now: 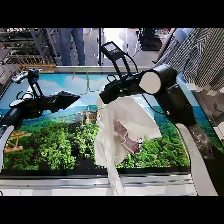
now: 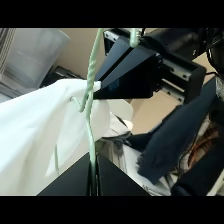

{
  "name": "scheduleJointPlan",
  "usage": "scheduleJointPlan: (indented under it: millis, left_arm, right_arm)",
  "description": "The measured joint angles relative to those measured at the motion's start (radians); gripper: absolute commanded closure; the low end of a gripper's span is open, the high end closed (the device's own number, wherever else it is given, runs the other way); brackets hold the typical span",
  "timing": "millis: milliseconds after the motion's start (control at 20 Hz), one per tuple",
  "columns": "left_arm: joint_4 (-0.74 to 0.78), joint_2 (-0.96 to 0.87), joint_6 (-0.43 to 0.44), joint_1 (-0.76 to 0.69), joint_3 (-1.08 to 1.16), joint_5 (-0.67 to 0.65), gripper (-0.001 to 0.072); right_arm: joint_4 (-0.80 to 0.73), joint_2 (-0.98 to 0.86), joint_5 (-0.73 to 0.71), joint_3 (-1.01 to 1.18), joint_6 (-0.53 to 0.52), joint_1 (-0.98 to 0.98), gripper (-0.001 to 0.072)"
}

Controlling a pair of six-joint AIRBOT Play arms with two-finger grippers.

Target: Fold the clothes and pants, and hang the long-sleeved shirts on hangers.

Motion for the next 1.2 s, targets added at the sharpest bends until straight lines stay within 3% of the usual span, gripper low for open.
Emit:
scheduleJointPlan:
  millis: [200,450,500,600,750,850,950,1100,1200]
  left_arm:
    - [0.003,0.000,-0.004,0.018,0.000,-0.051,0.0690]
    - [-0.021,0.000,-0.002,0.005,0.000,-0.097,0.0690]
    - [-0.054,0.000,0.008,0.004,0.000,-0.117,0.0690]
    - [-0.140,0.000,0.024,0.010,0.000,-0.153,0.0691]
    - [-0.205,0.000,0.031,0.027,0.000,-0.183,0.0690]
    - [-0.217,0.000,0.028,0.032,0.000,-0.193,0.0690]
    - [-0.216,0.000,0.023,0.035,0.000,-0.199,0.0691]
    - [-0.217,0.000,0.022,0.037,0.000,-0.203,0.0690]
    - [-0.217,0.000,0.019,0.037,0.000,-0.203,0.0690]
  right_arm:
    - [0.068,0.059,0.006,0.000,-0.121,0.018,0.0691]
    - [0.296,0.083,0.022,0.001,-0.359,0.034,0.0664]
    - [0.320,0.085,0.036,0.000,-0.382,0.036,0.0492]
    - [0.325,0.096,0.070,0.001,-0.406,0.038,0.0366]
    - [0.143,0.130,0.060,0.001,-0.401,0.039,0.0150]
    - [-0.004,0.148,0.021,0.000,-0.413,0.039,0.0129]
    - [-0.105,0.156,-0.018,-0.011,-0.500,0.041,0.0129]
    - [-0.170,0.159,-0.103,-0.050,-0.634,0.045,0.0133]
    - [-0.182,0.144,-0.151,-0.078,-0.697,0.046,0.0191]
